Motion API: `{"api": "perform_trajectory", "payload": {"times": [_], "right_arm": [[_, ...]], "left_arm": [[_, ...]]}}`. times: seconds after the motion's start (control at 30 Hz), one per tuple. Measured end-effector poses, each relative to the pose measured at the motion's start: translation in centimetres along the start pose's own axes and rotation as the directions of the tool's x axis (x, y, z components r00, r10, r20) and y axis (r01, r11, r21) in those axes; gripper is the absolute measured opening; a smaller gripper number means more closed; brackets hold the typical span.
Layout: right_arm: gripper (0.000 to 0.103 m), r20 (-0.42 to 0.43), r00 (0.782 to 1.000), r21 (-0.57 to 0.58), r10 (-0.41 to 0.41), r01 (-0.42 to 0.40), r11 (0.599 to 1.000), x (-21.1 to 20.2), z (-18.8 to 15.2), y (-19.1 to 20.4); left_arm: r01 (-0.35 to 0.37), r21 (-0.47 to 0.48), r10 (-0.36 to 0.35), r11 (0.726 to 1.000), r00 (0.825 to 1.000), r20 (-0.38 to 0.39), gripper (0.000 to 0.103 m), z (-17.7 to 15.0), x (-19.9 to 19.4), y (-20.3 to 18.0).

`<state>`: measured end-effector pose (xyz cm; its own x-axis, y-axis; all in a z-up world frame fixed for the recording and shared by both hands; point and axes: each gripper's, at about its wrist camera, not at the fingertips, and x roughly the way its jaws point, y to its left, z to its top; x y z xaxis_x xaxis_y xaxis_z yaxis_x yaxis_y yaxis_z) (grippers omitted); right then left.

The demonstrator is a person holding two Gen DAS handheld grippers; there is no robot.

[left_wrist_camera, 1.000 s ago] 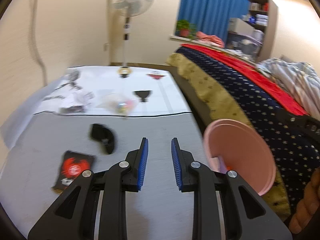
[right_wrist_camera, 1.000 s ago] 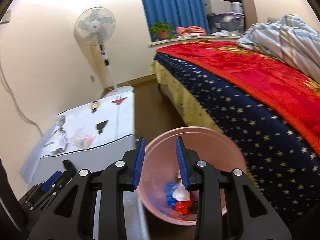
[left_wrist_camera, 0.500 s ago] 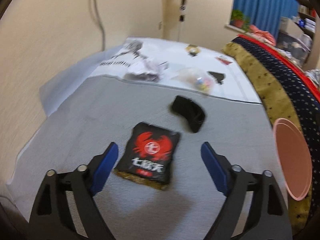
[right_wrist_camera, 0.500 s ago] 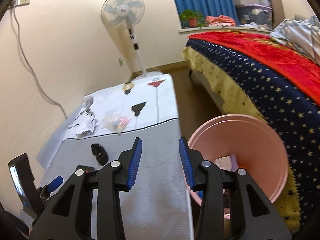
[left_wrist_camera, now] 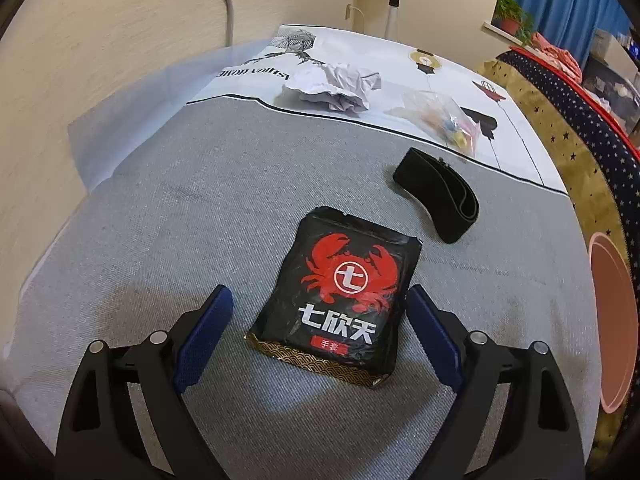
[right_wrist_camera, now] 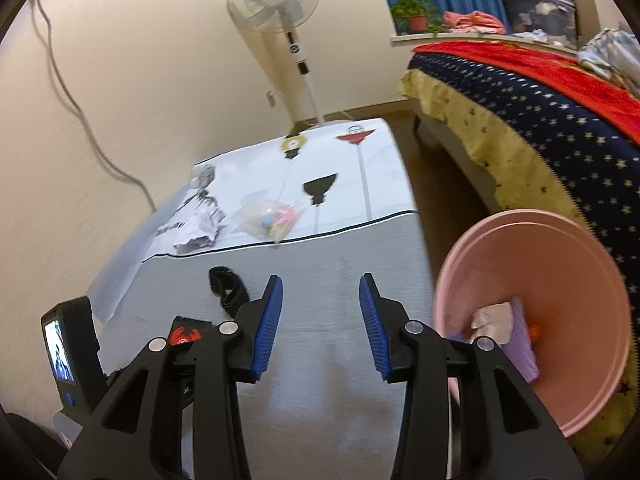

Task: Collect trash
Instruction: 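Move the left gripper to the black crab-print snack packet while the right gripper approaches the black elastic band, then close the left gripper on the snack packet while the right gripper grasps the black elastic band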

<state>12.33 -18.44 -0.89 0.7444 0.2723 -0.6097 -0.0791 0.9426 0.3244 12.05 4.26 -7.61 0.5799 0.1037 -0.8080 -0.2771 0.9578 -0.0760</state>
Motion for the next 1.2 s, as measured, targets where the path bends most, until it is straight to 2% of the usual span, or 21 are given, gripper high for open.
{"api": "perform_trajectory", "payload": {"times": [0.07, 0.13, 0.33, 0.37, 0.4, 0.43, 0.63, 0.73, 0.87, 1.1, 1.13, 1.2], "right_arm": [[0.041, -0.011, 1.000, -0.008, 0.019, -0.019, 1.000, 0.7, -0.2, 0.5], [0.041, -0.023, 0.999, -0.013, 0.038, -0.038, 0.999, 1.5, -0.4, 1.0], [0.041, -0.056, 0.995, -0.014, 0.079, -0.079, 0.997, 3.5, -0.9, 1.8], [0.041, -0.060, 0.995, -0.014, 0.085, -0.086, 0.996, 3.7, -0.9, 1.9], [0.041, -0.065, 0.994, -0.014, 0.091, -0.092, 0.996, 4.0, -1.0, 2.1], [0.041, -0.070, 0.993, -0.017, 0.098, -0.099, 0.995, 4.4, -1.1, 2.3], [0.042, -0.099, 0.986, -0.038, 0.136, -0.140, 0.989, 6.5, -1.1, 3.5], [0.049, -0.109, 0.982, -0.038, 0.151, -0.156, 0.987, 7.5, -1.0, 4.0], [0.050, -0.139, 0.974, -0.053, 0.177, -0.186, 0.981, 8.9, -0.9, 4.8], [0.050, -0.204, 0.962, -0.080, 0.182, -0.201, 0.976, 11.0, -1.4, 6.1], [0.048, -0.212, 0.960, -0.081, 0.181, -0.201, 0.976, 11.2, -1.5, 6.2], [0.035, -0.224, 0.957, -0.086, 0.184, -0.207, 0.975, 11.4, -1.6, 6.3]], "left_arm": [[0.007, 0.003, -0.007, 1.000, 1.000, 0.007, 0.070, 0.2, 0.0, 0.0], [0.019, 0.001, -0.019, 1.000, 1.000, 0.014, 0.064, 0.4, 0.0, 0.1], [0.040, -0.036, -0.039, 0.999, 0.998, 0.040, 0.053, 1.0, 0.1, 0.9], [0.039, -0.044, -0.037, 0.998, 0.998, 0.047, 0.036, 1.1, 0.1, 1.0], [0.035, -0.053, -0.032, 0.998, 0.998, 0.053, 0.023, 1.2, 0.1, 1.3], [0.033, -0.063, -0.029, 0.997, 0.998, 0.058, 0.020, 1.4, 0.1, 1.5], [0.048, -0.116, -0.040, 0.992, 0.996, 0.078, 0.020, 1.9, 0.2, 2.2], [0.039, -0.145, -0.024, 0.989, 0.994, 0.104, 0.020, 2.3, -0.2, 2.7], [0.031, -0.182, -0.008, 0.983, 0.992, 0.124, 0.020, 2.8, -0.5, 3.6], [0.028, -0.203, -0.005, 0.979, 0.994, 0.113, 0.020, 2.9, -0.1, 4.1], [0.029, -0.206, -0.006, 0.978, 0.994, 0.112, 0.020, 3.0, 0.0, 4.2], [0.031, -0.203, -0.008, 0.979, 0.993, 0.115, 0.020, 3.0, 0.0, 4.1]]}}
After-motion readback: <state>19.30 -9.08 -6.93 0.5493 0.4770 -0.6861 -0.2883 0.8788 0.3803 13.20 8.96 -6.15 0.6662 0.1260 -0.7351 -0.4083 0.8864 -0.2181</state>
